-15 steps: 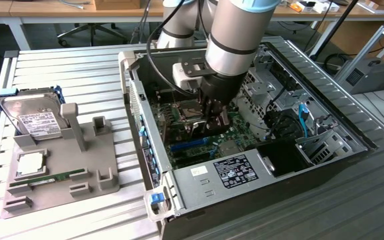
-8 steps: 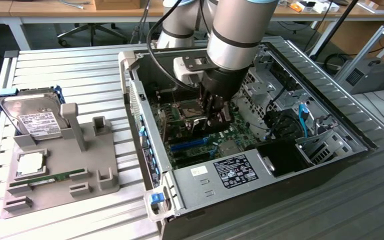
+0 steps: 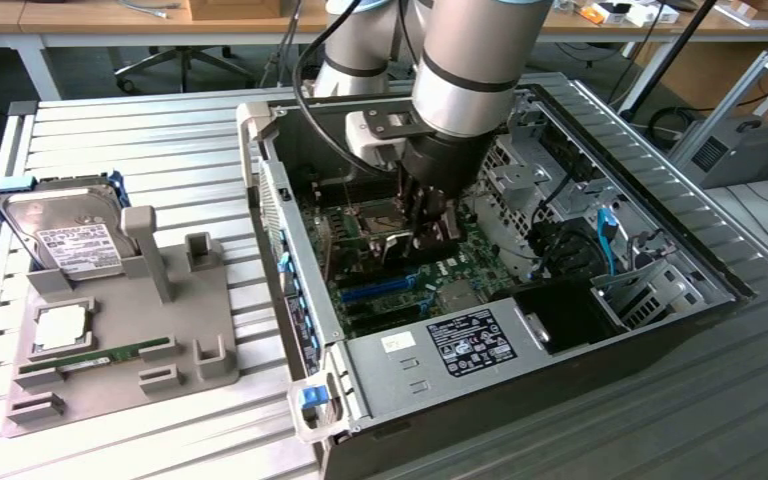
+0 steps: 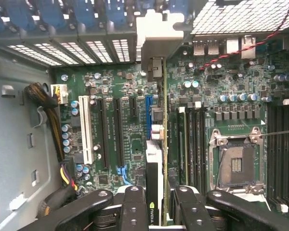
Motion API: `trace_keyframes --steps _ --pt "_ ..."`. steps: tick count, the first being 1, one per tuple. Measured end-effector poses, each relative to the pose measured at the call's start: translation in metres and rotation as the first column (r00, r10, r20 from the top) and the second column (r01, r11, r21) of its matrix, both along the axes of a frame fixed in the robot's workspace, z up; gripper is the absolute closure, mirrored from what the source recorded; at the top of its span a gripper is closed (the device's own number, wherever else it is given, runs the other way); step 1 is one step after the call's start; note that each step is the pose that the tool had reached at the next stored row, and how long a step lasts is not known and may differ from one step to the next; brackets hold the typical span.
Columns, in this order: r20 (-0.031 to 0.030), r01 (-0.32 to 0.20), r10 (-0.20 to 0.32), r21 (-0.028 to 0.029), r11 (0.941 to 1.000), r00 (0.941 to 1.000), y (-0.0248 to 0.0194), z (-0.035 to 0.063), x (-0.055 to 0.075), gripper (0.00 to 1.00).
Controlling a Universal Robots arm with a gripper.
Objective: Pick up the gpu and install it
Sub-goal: 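Insert the gpu into the slot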
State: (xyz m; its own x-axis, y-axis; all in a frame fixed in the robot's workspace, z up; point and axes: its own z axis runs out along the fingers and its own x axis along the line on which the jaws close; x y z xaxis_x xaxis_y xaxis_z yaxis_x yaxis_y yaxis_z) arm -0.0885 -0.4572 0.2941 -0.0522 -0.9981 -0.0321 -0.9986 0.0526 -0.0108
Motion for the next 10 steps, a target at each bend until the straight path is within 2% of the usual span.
trace_keyframes --steps 2,5,10 --pt "-0.0001 0.000 0.000 0.0000 1.0000 1.0000 0.0029 0.0000 0.000 0.73" --pt "-0.0004 0.000 0.000 -0.0002 1.0000 1.0000 0.0058 0.0001 0.009 0.73" --pt "-0.0009 0.000 0.000 -0.0031 1.0000 1.0000 0.0081 0.0255 0.012 0.73"
